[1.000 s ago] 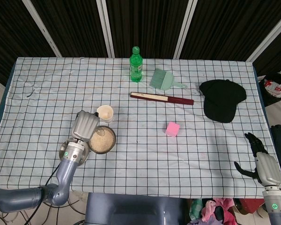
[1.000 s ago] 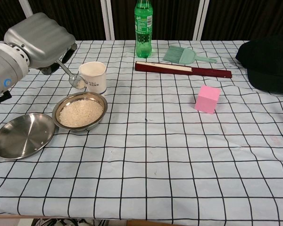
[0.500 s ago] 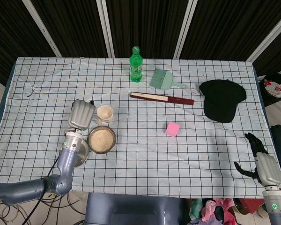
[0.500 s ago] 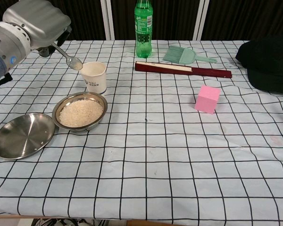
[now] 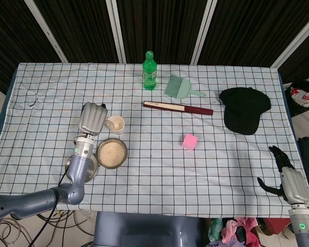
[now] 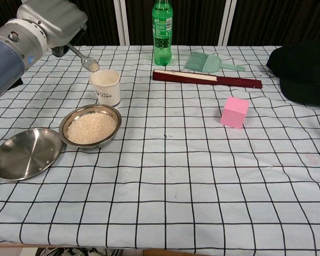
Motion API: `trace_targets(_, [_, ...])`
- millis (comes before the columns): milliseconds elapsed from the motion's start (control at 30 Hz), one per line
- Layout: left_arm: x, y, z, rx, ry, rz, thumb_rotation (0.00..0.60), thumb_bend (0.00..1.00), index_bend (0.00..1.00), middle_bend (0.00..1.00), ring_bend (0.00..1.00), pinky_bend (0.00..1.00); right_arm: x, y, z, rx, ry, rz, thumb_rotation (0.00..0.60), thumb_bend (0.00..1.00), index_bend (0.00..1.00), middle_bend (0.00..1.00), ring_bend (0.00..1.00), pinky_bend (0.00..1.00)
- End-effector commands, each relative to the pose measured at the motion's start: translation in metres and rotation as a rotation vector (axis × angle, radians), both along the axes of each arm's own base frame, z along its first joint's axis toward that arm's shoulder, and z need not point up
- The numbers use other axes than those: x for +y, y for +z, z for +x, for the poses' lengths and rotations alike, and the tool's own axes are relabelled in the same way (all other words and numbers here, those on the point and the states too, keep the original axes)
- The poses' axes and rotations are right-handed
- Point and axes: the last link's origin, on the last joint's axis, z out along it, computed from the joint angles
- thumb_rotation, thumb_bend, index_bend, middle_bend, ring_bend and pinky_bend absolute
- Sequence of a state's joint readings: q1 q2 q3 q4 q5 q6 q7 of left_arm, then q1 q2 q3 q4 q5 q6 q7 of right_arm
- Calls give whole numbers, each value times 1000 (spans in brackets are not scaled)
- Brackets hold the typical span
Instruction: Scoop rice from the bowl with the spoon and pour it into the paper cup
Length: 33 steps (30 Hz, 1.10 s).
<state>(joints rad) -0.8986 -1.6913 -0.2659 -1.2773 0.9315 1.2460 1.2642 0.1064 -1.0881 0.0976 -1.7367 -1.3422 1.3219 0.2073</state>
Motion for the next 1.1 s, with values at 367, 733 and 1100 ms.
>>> trace_targets(367, [23, -3, -4, 97, 13, 21, 600, 560, 806, 1000, 1000, 1000, -1, 1, 0, -13, -9, -4, 600, 254, 0, 0, 0, 194])
trace_targets(733, [36, -16, 2, 185, -14, 11, 600, 560, 805, 1000, 1000, 1000, -1, 1, 0, -25, -17, -2, 600, 253, 0, 0, 0, 194])
trace_targets(1100, [41, -33, 12, 367, -124, -8, 600, 561, 805, 1000, 1000, 1000, -2, 2, 0, -32, -21, -5, 600, 253, 0, 0, 0, 194])
